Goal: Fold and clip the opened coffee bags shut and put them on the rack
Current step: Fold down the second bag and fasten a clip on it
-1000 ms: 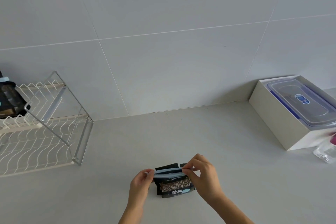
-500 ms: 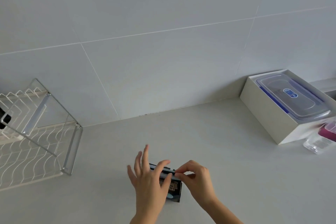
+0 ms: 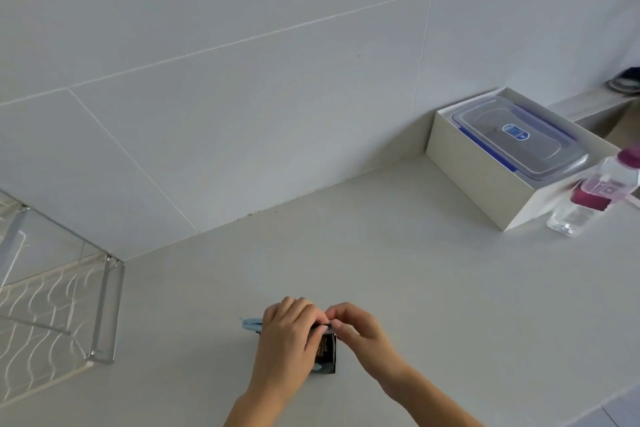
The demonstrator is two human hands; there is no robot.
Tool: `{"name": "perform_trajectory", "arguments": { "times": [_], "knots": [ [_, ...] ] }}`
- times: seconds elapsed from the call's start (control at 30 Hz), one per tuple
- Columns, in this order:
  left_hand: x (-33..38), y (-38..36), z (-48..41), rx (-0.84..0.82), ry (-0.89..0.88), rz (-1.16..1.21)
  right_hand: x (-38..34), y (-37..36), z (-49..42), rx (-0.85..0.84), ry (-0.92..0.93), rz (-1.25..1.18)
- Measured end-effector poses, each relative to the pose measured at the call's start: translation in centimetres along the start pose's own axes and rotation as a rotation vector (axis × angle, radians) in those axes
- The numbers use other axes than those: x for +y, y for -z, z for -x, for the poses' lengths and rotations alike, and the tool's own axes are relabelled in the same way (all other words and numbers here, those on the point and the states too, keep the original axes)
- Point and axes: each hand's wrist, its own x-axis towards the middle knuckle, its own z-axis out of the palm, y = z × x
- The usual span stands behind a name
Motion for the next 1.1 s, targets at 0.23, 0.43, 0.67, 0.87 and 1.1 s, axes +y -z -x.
{"name": "perform_trajectory", "arguments": {
  "times": [0.23, 0.43, 0.67, 0.87, 1.1],
  "knots": [
    [1.1, -0.5, -1.0, 0.114, 0.049, 0.182, -1.0, 0.9, -1.1, 0.067, 0.064, -0.039],
    [1.8, -2.0, -0.9, 0.086, 0.084, 0.356, 1.4, 2.4, -1.1, 0.217, 0.035, 0.076],
    [0.4, -0.1, -2.0, 0.001, 0.068, 0.133, 0.2, 2.1, -1.4, 0.395, 0.092, 0.169],
    [-2.0, 0.3, 1.0, 0.088, 0.245, 0.223, -2.5, -0.3, -1.6, 0.077, 0.331, 0.749],
    [-1.8, -0.8, 2.9, 0.212, 0.451, 0.683, -2.3, -1.7, -2.5, 0.135, 0.393, 0.781]
  ]
}}
